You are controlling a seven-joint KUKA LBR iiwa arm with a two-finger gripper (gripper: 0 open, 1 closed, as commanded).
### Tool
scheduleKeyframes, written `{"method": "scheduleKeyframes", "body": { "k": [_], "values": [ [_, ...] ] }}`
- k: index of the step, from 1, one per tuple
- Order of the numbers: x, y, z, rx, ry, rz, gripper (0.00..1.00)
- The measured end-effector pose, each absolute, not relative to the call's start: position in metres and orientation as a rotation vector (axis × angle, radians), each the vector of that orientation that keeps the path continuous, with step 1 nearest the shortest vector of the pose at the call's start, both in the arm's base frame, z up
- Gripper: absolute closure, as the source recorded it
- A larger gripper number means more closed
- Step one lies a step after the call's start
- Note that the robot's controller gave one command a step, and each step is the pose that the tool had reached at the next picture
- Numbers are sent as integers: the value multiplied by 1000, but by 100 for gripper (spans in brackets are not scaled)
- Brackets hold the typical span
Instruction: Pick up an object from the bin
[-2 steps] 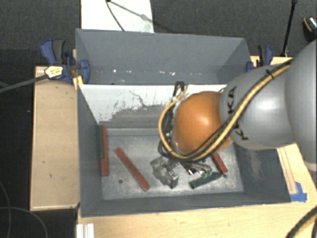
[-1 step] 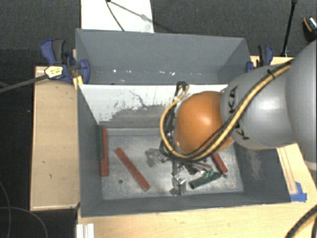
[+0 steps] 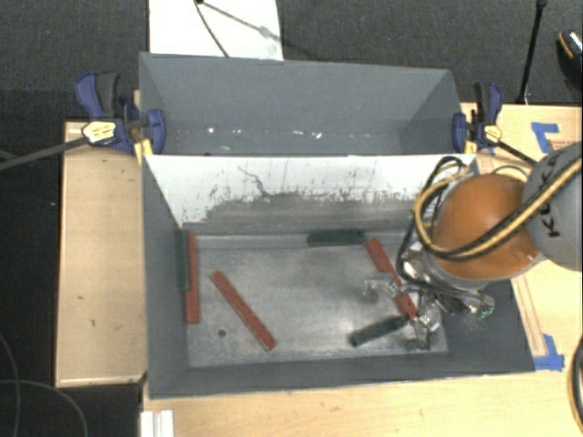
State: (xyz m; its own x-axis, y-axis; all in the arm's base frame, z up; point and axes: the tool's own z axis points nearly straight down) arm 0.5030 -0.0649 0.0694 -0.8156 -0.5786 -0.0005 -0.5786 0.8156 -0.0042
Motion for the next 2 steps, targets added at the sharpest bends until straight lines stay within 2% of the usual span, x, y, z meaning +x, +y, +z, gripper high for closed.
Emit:
{"method": "scheduleKeyframes", "body": {
  "k": [1,2],
  "values": [
    [503,-59,70,-960,2988,0,100],
    [504,-59,70,-958,2988,1,0]
  ]
}}
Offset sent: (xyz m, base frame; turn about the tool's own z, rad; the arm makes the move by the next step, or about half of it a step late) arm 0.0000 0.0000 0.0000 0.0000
